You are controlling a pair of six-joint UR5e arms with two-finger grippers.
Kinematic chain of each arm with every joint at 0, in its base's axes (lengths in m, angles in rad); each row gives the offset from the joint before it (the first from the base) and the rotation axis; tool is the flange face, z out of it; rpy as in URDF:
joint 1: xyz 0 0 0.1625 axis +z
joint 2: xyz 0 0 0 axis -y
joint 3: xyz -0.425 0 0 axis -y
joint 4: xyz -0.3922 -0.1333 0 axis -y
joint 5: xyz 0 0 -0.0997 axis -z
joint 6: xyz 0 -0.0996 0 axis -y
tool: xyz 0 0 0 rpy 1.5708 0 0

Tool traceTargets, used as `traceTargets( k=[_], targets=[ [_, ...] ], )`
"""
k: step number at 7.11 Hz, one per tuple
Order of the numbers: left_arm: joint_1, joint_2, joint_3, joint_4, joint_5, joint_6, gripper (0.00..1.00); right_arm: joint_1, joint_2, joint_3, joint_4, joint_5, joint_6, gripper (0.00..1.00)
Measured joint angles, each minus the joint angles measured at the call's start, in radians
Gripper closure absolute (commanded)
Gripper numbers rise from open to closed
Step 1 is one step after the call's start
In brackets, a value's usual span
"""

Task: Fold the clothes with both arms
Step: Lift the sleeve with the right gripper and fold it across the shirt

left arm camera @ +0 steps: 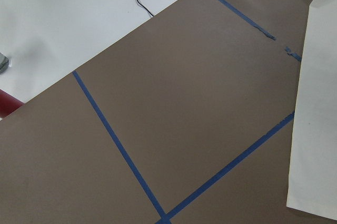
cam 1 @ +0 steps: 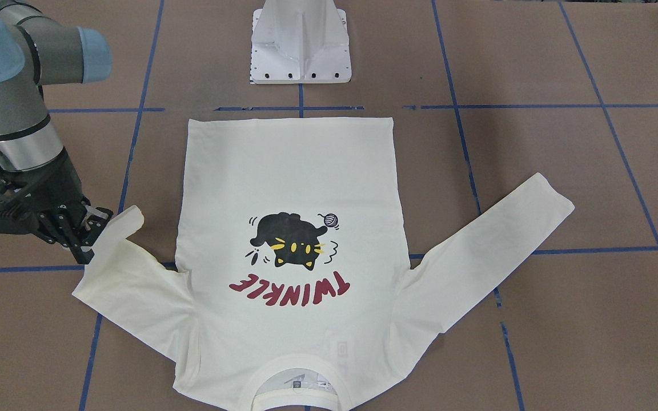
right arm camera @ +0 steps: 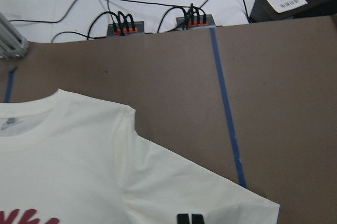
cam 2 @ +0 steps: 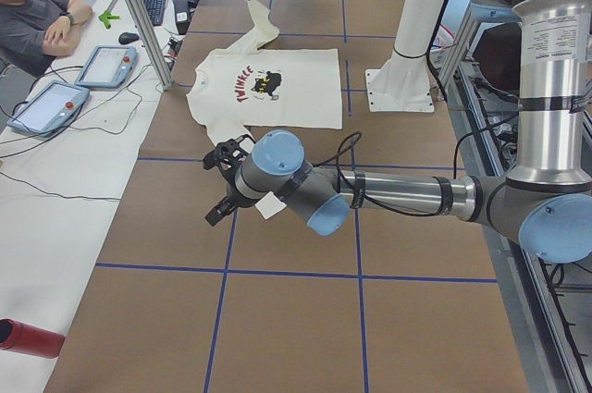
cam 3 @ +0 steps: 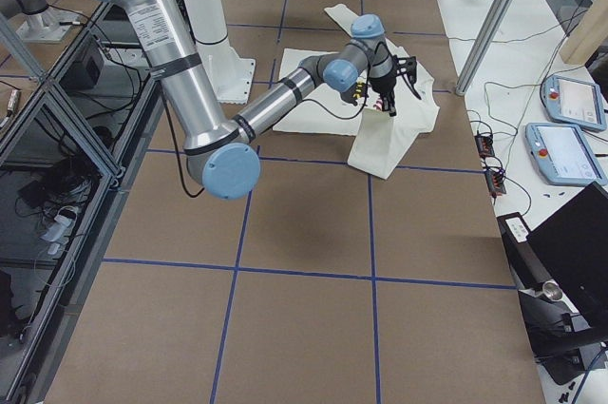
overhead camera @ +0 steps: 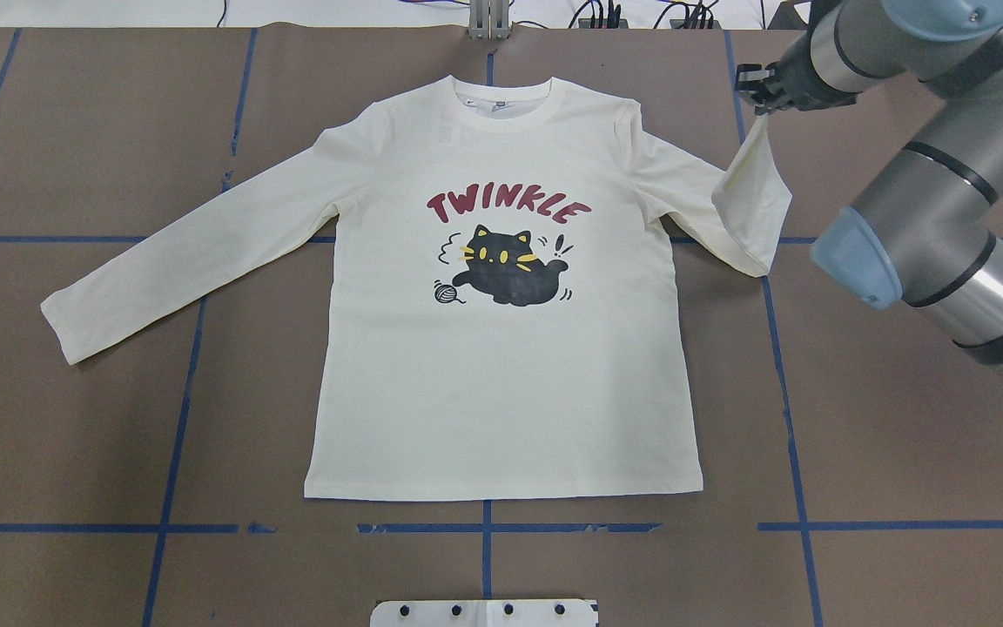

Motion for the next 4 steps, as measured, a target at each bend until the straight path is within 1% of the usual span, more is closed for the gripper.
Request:
traceTargets(
  k=[1, 3, 4],
  targets=[
    [0.0, 0.0, 0.002, 0.0, 0.0, 0.001, 0.0, -0.02, 0.111, -0.043, -0.02, -0.033, 0.004, 1.0],
    [0.0, 0.0, 0.006, 0.0, 0.0, 0.002, 0.0, -0.051, 0.333, -0.181, -0.027, -0.057, 0.01, 1.0],
    [0.0, 0.0, 0.008, 0.0, 0.0, 0.002, 0.0, -0.082, 0.422, -0.264, -0.025, -0.073, 0.023, 1.0]
  ],
)
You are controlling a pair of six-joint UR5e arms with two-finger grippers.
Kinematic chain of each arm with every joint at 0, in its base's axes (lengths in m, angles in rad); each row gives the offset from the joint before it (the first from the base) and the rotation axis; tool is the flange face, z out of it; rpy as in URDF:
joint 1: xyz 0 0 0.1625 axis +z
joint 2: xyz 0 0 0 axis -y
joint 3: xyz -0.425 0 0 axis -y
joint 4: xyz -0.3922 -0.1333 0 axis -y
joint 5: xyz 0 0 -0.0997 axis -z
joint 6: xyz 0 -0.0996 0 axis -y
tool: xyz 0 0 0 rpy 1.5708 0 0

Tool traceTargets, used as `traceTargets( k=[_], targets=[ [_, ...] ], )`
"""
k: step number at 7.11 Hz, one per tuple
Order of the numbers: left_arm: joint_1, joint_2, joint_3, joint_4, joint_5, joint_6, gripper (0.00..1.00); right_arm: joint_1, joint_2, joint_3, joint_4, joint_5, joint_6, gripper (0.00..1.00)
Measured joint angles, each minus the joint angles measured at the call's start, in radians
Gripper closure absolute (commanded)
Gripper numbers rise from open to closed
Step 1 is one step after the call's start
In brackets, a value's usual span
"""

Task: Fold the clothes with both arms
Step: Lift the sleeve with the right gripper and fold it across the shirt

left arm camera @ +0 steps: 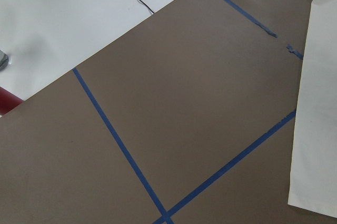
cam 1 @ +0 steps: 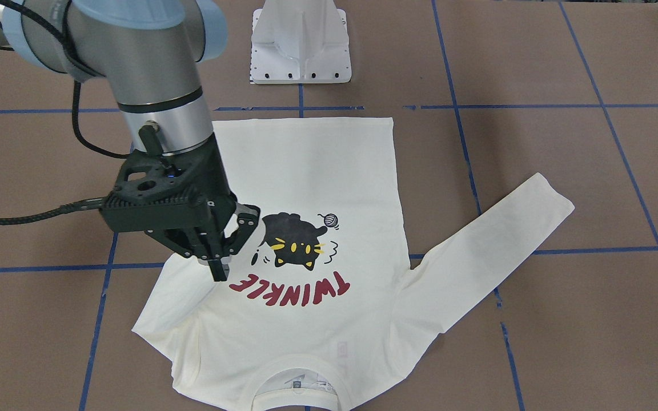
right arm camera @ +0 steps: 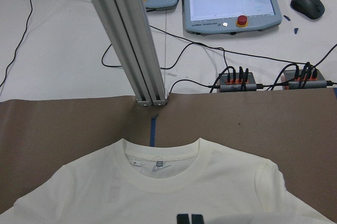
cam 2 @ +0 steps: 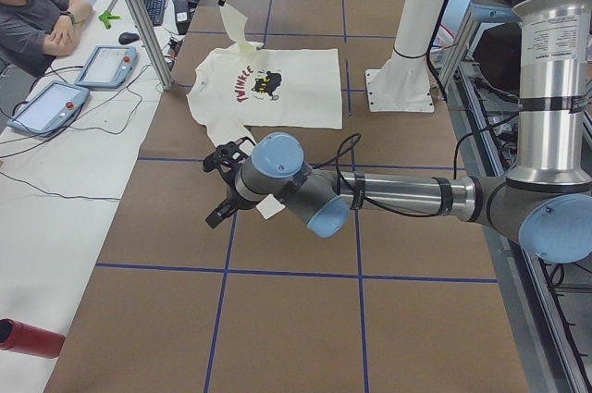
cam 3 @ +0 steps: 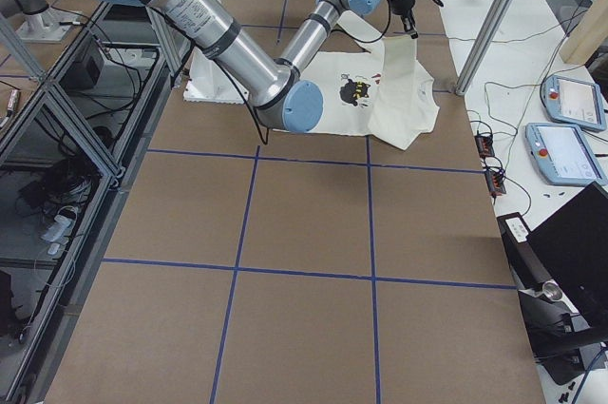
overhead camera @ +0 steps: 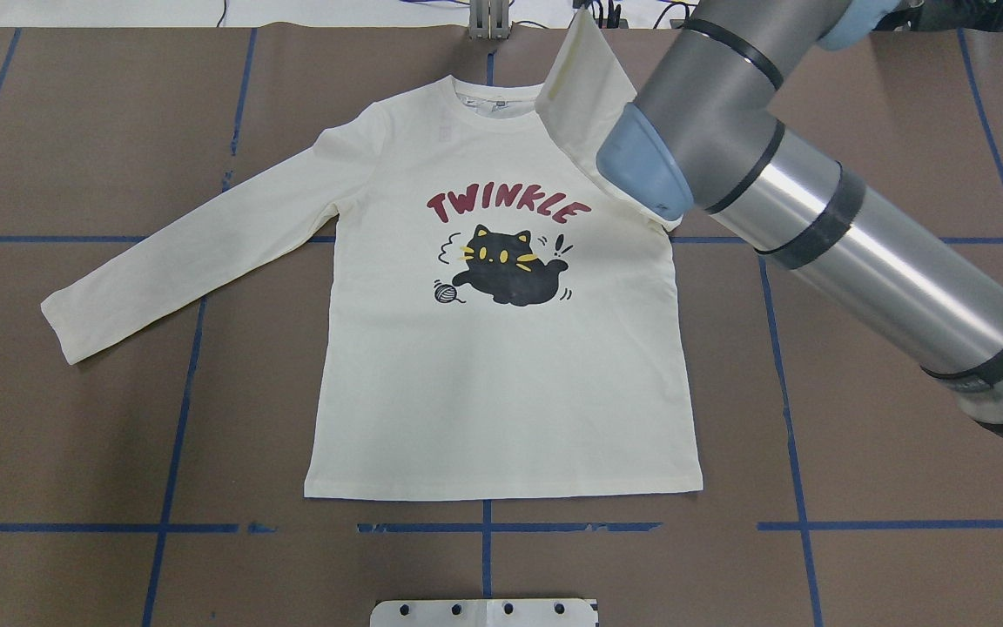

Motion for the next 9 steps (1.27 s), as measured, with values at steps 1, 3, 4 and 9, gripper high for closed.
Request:
traceTargets(
  k=[1, 3, 4, 9],
  targets=[
    [0.0, 0.0, 0.002, 0.0, 0.0, 0.0, 0.0, -0.057, 0.064, -0.091, 0.018, -0.062, 0.029, 1.0],
    [0.0, 0.0, 0.004, 0.0, 0.0, 0.0, 0.0, -0.211, 0.129, -0.267, 0.099, -0.264, 0.134, 1.0],
    [0.0, 0.0, 0.004, 0.0, 0.0, 0.0, 0.0, -0.259, 0.186, -0.364, 0.115, -0.326, 0.197, 1.0],
    [0.0, 0.0, 0.007, 0.0, 0.0, -0.001, 0.0, -0.324, 0.379, -0.642, 0.124, -0.404, 0.39, 0.01]
  ],
)
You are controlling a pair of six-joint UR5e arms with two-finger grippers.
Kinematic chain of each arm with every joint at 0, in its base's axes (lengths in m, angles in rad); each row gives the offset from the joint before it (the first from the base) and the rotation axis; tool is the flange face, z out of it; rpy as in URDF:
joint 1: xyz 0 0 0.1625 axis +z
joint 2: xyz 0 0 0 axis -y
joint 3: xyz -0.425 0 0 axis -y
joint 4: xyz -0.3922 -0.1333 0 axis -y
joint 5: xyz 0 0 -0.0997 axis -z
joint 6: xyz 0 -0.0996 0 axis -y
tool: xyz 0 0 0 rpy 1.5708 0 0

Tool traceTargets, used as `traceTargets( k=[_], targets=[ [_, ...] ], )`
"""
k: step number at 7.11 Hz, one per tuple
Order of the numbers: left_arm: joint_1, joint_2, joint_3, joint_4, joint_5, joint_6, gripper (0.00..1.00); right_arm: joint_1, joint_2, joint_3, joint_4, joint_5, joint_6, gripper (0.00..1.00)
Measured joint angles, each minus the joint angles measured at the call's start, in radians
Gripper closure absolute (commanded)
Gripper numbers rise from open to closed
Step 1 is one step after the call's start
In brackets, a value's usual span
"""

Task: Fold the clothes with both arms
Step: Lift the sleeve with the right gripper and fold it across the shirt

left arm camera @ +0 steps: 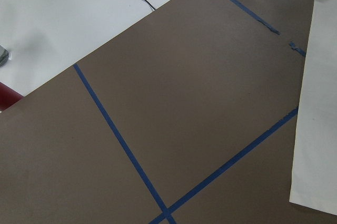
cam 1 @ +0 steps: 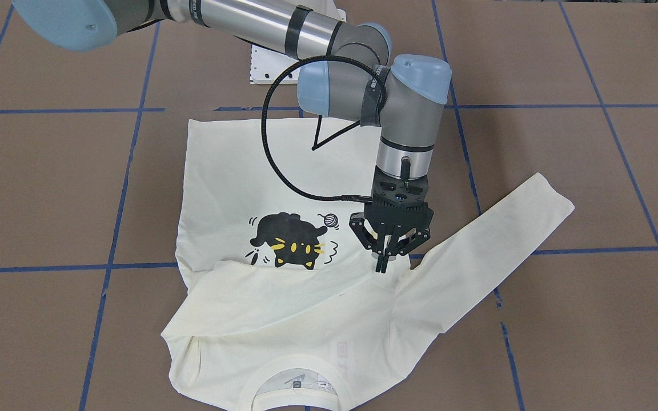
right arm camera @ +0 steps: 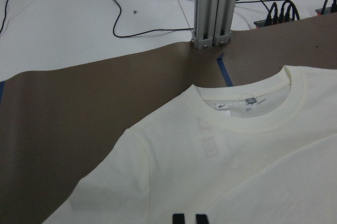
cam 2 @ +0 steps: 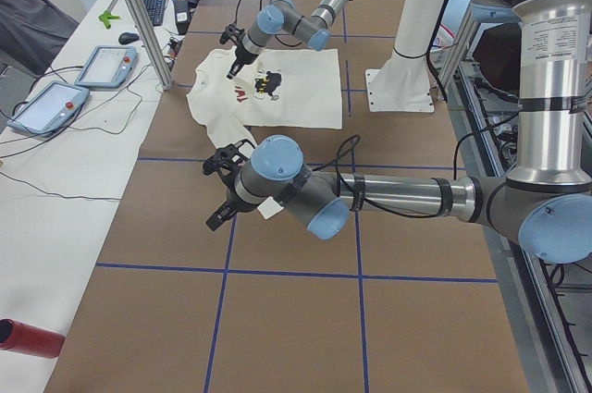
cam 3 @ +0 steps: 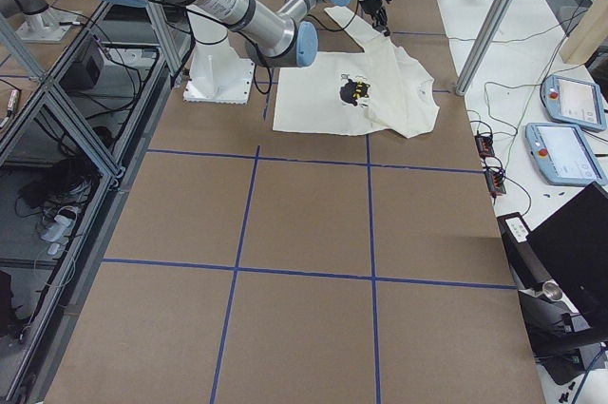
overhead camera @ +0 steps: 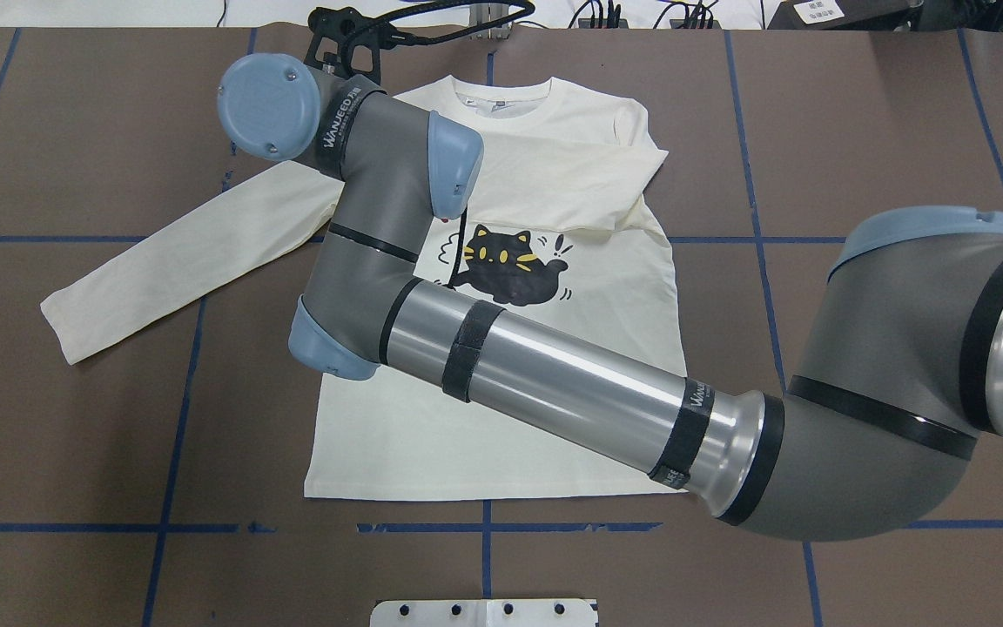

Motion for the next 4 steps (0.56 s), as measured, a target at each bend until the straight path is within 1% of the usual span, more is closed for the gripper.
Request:
traceTargets(
  k=[1, 2, 3, 4],
  targets=[
    [0.0, 0.0, 0.0, 0.0, 0.0, 0.0, 0.0, 0.002, 0.023, -0.011, -0.01, 0.019, 0.007, 0.0],
    [0.0, 0.0, 0.0, 0.001, 0.0, -0.001, 0.0, 0.017, 0.046, -0.013, -0.054, 0.066, 0.006, 0.0],
    [0.0, -0.004, 0.001, 0.0, 0.0, -0.001, 0.0, 0.054, 0.064, 0.001, -0.138, 0.155, -0.019, 0.0],
    [0.001, -0.009, -0.001, -0.001, 0.0, -0.002, 0.0, 0.103, 0.066, 0.046, -0.227, 0.253, -0.076, 0.0]
  ],
)
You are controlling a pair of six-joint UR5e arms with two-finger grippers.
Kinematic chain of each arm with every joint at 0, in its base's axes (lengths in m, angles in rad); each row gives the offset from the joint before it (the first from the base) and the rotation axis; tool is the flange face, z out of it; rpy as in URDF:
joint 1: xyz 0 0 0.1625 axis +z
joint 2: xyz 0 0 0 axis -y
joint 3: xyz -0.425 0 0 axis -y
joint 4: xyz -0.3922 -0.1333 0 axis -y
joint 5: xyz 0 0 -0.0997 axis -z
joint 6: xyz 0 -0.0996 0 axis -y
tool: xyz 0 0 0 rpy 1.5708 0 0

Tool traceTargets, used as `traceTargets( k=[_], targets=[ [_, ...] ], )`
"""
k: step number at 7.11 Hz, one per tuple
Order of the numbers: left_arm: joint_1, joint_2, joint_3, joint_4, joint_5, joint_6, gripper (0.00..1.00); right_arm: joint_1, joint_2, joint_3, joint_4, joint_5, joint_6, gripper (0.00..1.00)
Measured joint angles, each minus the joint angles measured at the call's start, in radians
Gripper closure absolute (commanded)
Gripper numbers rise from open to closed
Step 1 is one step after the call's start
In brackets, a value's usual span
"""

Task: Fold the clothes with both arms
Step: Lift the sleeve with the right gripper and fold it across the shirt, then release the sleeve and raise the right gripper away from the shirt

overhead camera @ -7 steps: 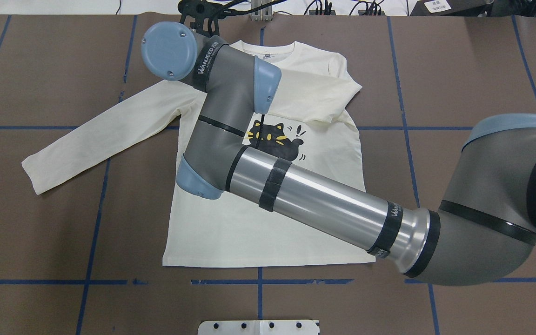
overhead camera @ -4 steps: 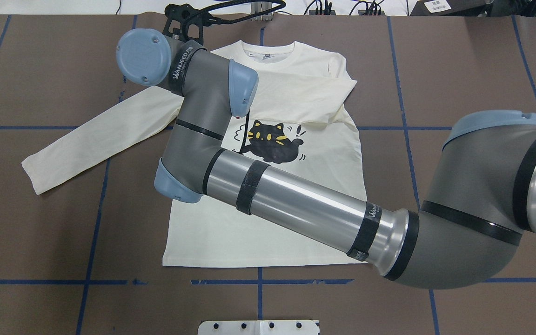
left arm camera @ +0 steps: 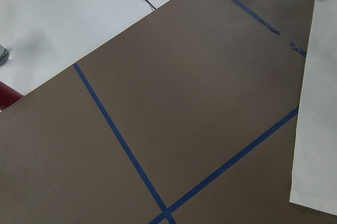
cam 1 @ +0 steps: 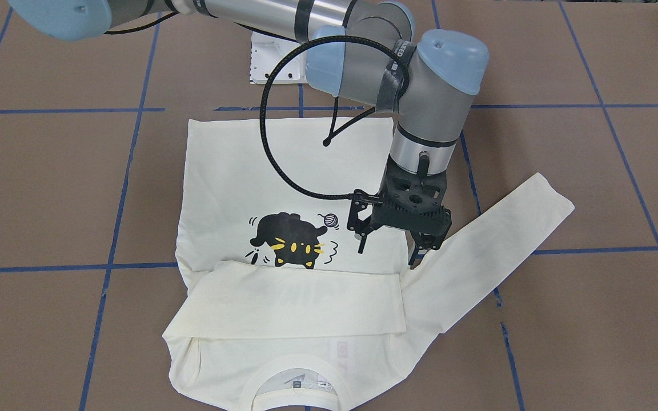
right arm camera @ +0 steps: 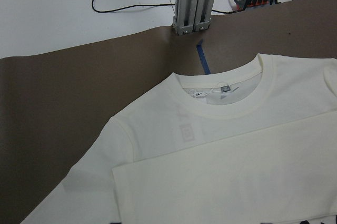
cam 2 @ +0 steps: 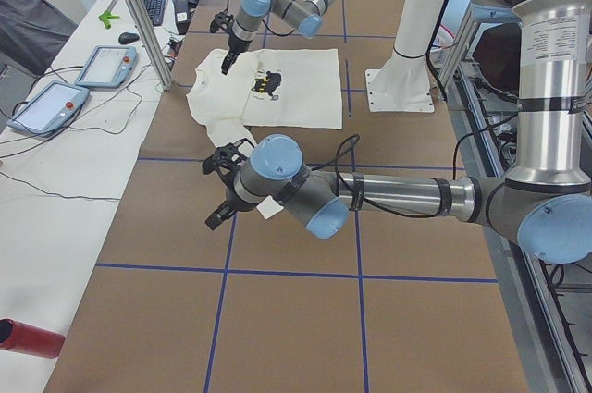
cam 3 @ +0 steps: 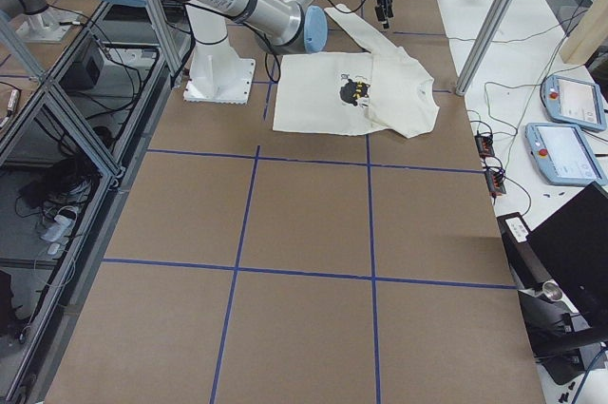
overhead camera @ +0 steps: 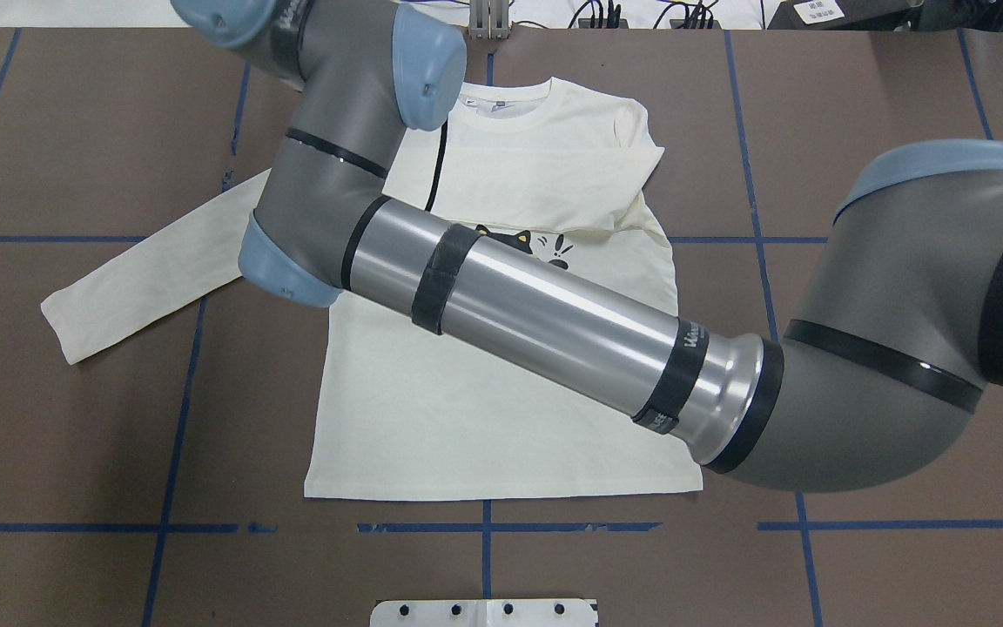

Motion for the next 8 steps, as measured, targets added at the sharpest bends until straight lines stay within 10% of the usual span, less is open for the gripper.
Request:
traceTargets(
  k=[3, 8],
  targets=[
    [0.062, 0.008, -0.014, -0.117, -0.011, -0.032, 0.0, 0.141, -0.178, 0.297, -0.133, 0.198, -0.214, 0.0],
    [0.4, 0.041, -0.026, -0.271, 0.155, -0.48, 0.0, 0.436, -0.821, 0.84, -0.125, 0.505, -0.863, 0.0]
  ],
)
